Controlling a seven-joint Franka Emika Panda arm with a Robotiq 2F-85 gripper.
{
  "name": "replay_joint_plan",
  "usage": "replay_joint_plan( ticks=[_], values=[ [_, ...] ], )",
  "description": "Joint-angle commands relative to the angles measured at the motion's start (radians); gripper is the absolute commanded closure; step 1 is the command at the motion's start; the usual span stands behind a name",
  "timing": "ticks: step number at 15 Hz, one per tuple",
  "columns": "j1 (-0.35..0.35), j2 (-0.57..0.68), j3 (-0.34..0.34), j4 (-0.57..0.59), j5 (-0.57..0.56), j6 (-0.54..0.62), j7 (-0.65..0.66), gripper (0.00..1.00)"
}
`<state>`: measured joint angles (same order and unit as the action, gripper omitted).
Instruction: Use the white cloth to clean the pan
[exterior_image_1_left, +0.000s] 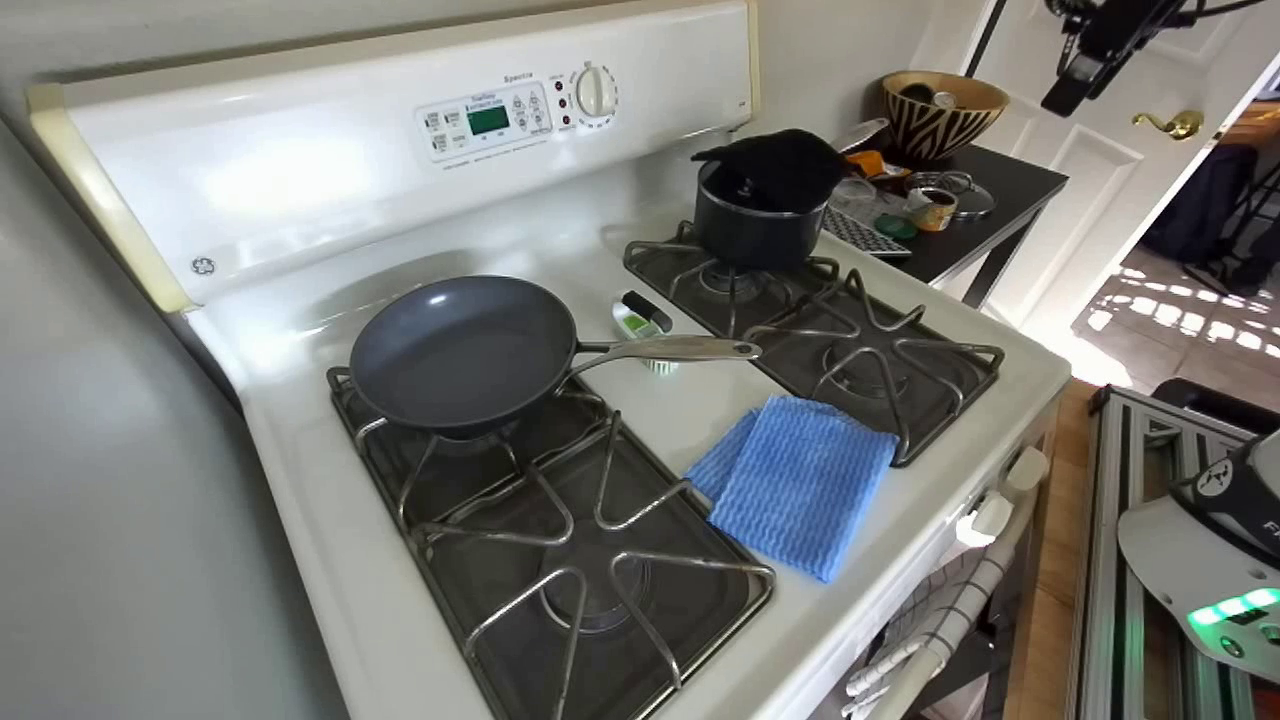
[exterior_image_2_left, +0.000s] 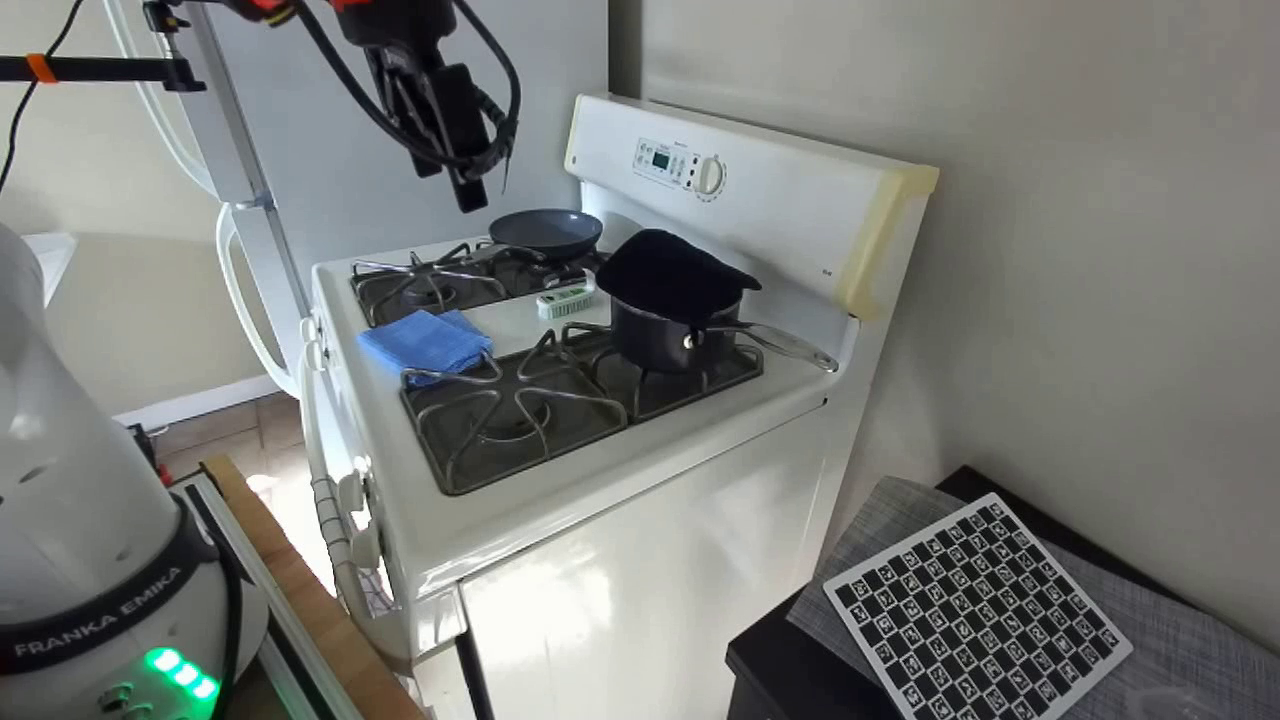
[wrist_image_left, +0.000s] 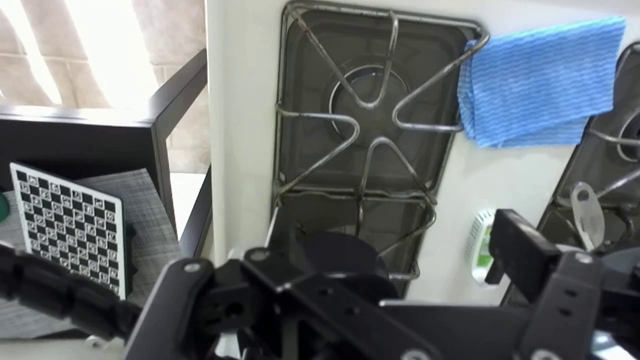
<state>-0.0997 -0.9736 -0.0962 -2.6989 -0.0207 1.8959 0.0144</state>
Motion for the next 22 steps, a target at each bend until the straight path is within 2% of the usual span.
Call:
replay_joint_plan(
  ticks=[1,2,3,11,15,16,19,22],
  values=[
    [0.049,0.065,0.054,-0.124,0.053,0.039,0.031,0.00],
    [0.077,0.157,0.066,-0.063,0.077,0.028,0.026,0.00],
    [0.097,0.178,0.091,-0.085,0.096,0.049,0.035,0.00],
    [0.257,0.570,0.222,-0.085,0.181,0.436,0.031,0.00],
    [0.296,0.753,0.290,-0.070,0.167,0.581,0.094,0.00],
    [0.283,0.668,0.266,-0.080,0.157,0.523,0.067,0.00],
    [0.295,0.753,0.285,-0.063,0.158,0.560,0.080,0.00],
    [0.295,0.759,0.285,-0.057,0.158,0.560,0.080,0.00]
  ],
)
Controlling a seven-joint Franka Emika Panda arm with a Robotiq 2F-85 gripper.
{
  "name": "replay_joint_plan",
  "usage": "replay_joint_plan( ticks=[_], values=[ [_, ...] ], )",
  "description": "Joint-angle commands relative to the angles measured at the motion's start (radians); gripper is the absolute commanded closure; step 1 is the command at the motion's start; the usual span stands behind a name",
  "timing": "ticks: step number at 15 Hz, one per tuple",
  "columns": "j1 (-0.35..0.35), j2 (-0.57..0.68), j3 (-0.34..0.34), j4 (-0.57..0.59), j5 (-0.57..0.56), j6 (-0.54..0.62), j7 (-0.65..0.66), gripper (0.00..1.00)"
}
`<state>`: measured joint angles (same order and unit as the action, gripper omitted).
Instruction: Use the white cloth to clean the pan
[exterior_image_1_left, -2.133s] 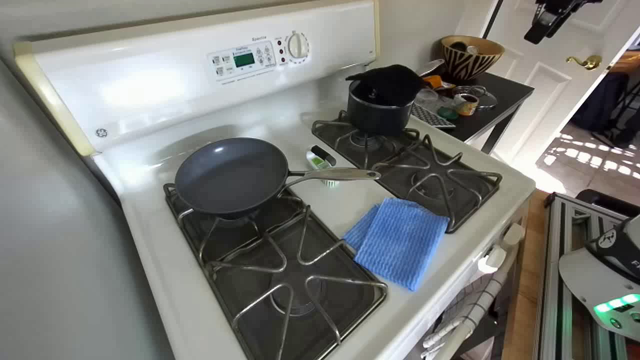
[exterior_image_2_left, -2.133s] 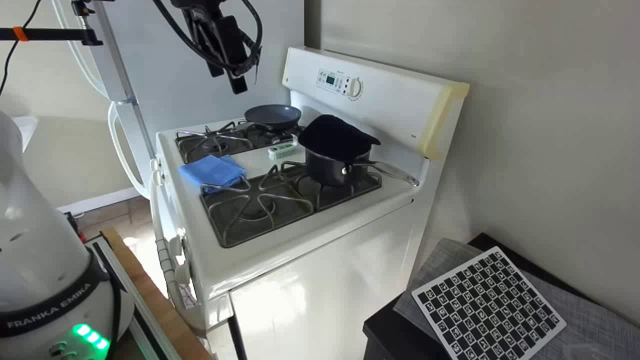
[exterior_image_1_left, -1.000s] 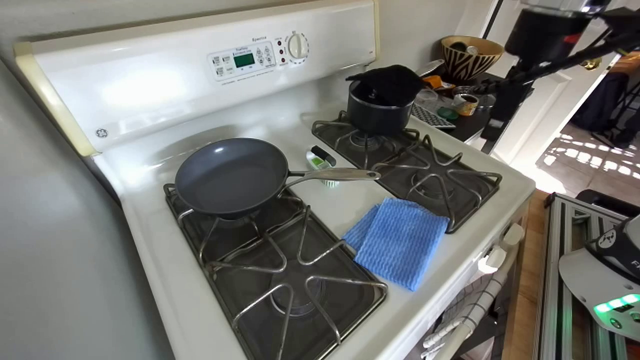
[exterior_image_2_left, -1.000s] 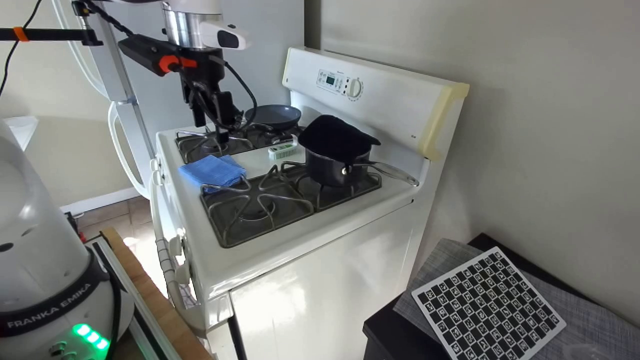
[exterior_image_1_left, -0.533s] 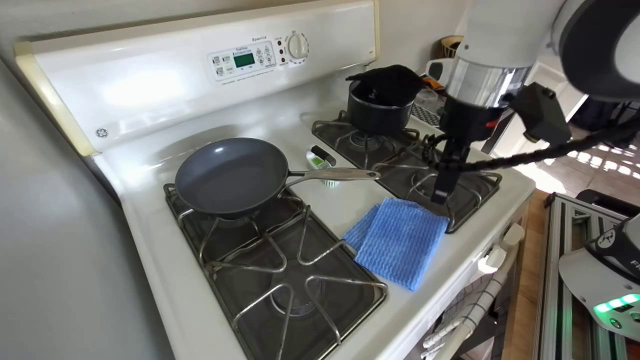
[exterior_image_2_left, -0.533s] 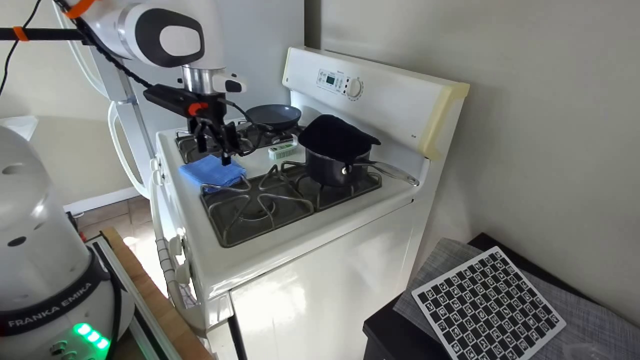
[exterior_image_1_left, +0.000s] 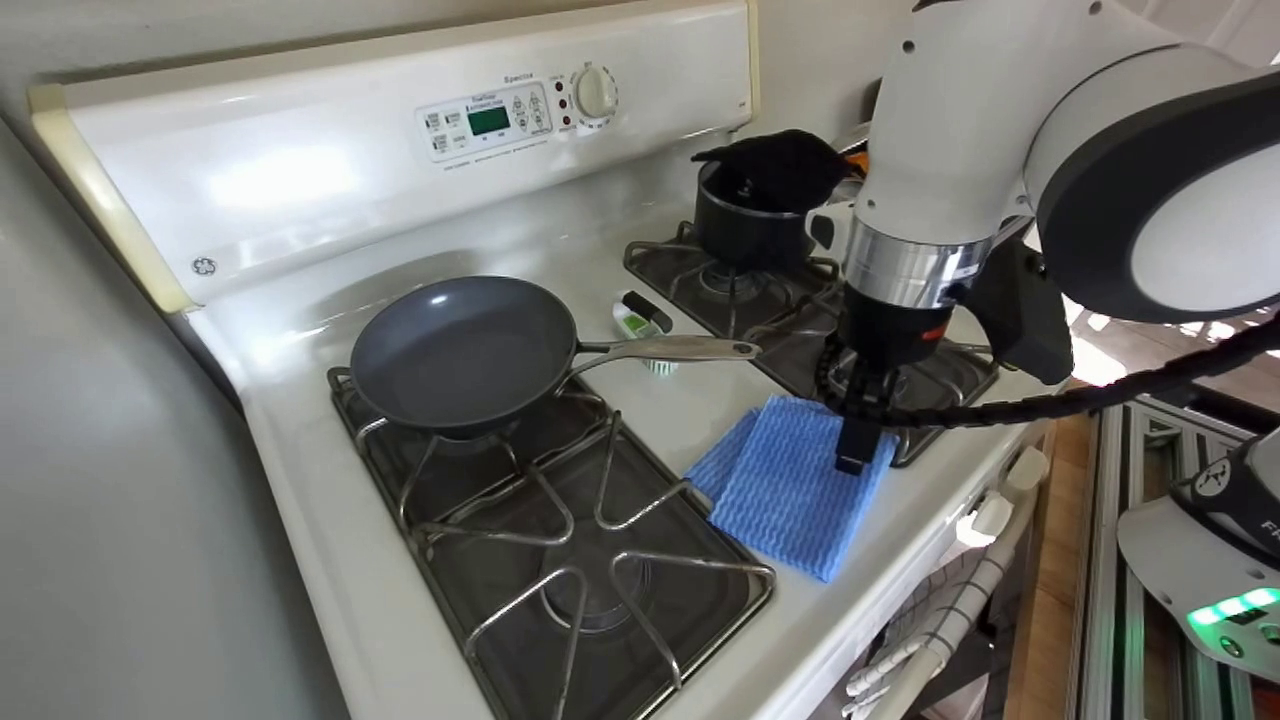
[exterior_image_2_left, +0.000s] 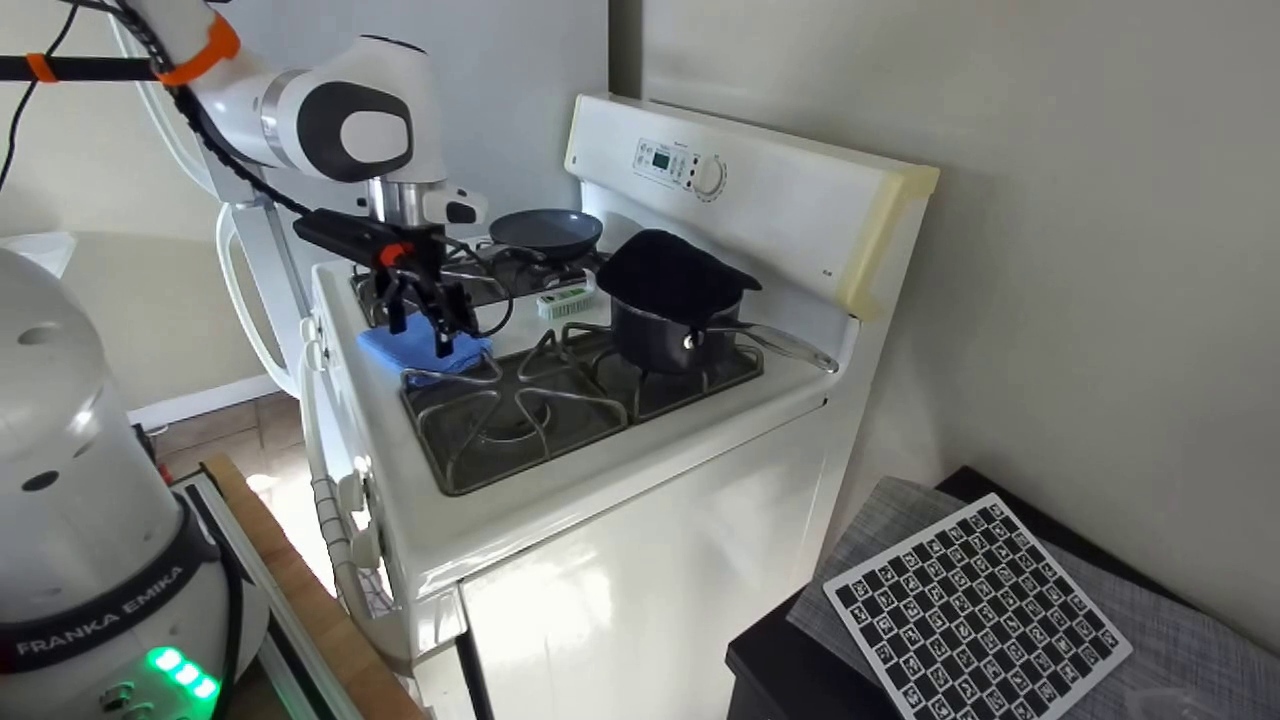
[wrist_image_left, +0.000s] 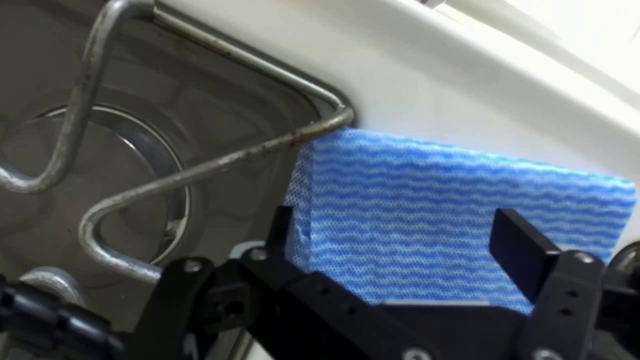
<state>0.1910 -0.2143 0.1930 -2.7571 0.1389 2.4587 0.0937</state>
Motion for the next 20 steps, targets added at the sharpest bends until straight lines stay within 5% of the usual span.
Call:
replay_joint_plan(
  ticks=[1,18,19,20],
  values=[
    [0.007,0.008,-0.002,0.001,0.003,0.028,0.002,0.00],
    [0.040,0.218,0.048,0.005,-0.056,0.384,0.026,0.00],
    [0.039,0.223,0.047,0.006,-0.065,0.383,0.027,0.25],
    [0.038,0.225,0.047,0.007,-0.081,0.384,0.035,0.27]
  ],
)
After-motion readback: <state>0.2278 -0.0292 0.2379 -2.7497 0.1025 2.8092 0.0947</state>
